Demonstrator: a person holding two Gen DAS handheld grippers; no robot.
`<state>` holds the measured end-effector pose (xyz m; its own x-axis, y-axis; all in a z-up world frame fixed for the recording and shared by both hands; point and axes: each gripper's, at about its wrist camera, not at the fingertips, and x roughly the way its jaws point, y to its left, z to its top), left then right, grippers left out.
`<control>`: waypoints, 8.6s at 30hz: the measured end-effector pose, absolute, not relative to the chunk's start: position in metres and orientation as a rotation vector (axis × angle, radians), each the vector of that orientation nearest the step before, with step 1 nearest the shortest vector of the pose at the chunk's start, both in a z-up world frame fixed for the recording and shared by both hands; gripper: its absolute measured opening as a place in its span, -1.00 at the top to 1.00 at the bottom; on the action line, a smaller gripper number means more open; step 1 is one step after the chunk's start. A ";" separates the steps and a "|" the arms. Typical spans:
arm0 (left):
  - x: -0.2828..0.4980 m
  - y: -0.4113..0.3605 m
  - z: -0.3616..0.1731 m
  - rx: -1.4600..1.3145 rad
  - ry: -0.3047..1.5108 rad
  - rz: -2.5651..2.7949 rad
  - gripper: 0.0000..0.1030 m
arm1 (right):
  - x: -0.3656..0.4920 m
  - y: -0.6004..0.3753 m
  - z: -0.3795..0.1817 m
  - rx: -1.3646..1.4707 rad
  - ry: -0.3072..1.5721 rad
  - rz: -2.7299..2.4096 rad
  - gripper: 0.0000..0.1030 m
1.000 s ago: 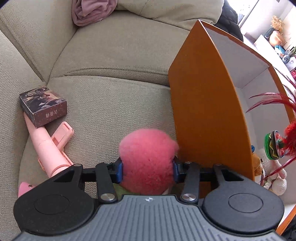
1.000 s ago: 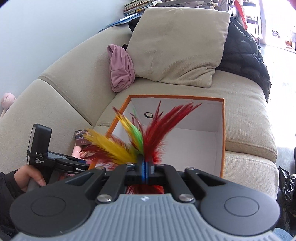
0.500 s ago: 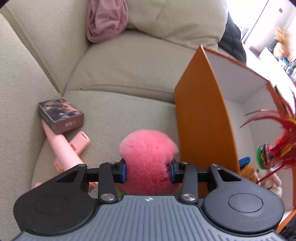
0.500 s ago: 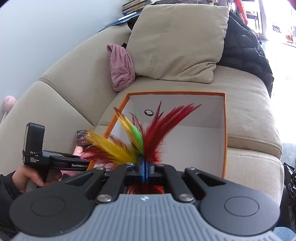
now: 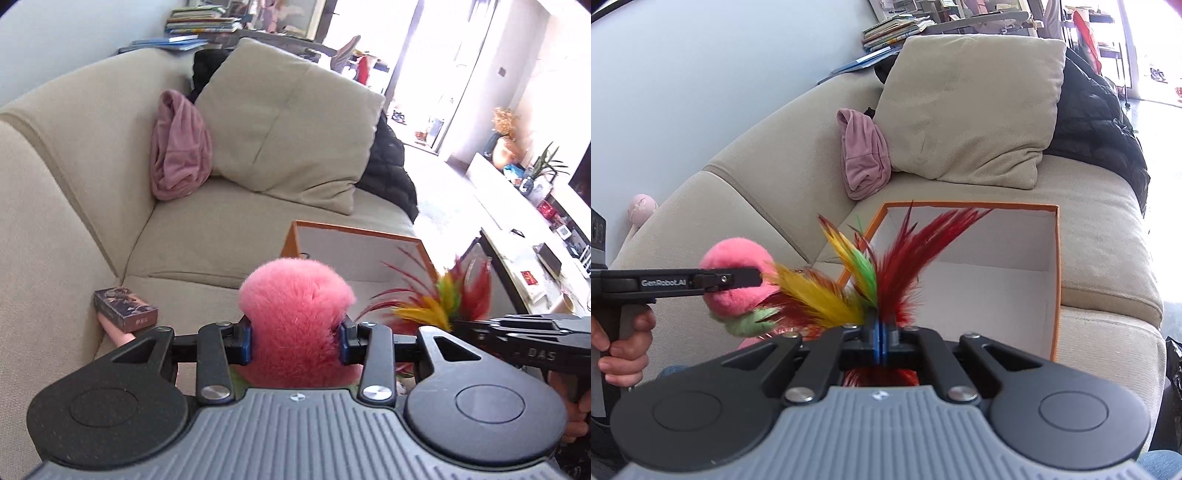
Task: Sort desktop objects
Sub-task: 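Carry the pompom over the box and release it with left gripper while right holds feathers, then lower the feather toy into the box and open the right gripper, then grasp the white tube with the right gripper, then grasp the pink wallet with left gripper while right gripper releases the white tube, then lift the pink wallet with left gripper while right reaches the picture card box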
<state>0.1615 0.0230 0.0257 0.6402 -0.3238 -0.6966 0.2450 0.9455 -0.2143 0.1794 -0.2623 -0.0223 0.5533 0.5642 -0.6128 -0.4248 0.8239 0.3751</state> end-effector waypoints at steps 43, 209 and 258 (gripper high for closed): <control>0.146 -0.059 -0.034 0.043 0.970 -0.496 0.10 | 0.153 -0.299 -0.048 0.283 0.878 0.565 0.98; 0.179 0.204 -0.124 -0.406 1.336 0.099 -0.14 | 0.227 -0.002 -0.101 -0.287 1.088 0.902 0.18; 0.166 0.212 -0.057 -0.275 0.980 0.147 0.98 | 0.302 0.071 -0.135 -0.794 0.887 1.092 0.33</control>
